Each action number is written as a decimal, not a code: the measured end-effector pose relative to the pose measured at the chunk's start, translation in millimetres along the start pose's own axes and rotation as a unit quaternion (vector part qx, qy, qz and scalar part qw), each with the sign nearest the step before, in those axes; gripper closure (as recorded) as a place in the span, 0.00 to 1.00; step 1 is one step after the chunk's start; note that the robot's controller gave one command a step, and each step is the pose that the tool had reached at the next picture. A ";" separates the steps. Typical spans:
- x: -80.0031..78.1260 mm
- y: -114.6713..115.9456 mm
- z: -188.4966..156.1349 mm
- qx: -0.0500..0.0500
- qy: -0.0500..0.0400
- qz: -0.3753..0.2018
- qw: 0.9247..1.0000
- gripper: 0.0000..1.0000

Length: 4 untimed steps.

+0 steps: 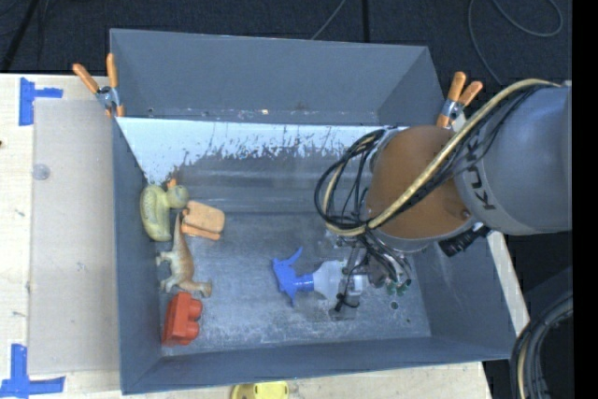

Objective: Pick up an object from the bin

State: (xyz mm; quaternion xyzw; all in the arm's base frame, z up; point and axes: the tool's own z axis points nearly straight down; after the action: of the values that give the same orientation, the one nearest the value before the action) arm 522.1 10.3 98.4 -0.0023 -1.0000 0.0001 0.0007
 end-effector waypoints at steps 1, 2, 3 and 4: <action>9.4 -2.0 29.7 0.001 0.003 -0.001 1.000 1.00; 9.4 -2.0 29.7 0.001 0.003 -0.001 1.000 1.00; 10.9 -2.0 24.8 0.001 0.006 -0.001 1.000 1.00; 11.3 -1.8 8.4 0.001 0.006 -0.001 1.000 1.00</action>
Offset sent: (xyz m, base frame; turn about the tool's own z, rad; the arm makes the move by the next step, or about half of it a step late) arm 0.0000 0.0000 0.0000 0.0000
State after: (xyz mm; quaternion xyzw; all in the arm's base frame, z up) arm 510.8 8.6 90.0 -0.0016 -1.0000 0.0008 0.0067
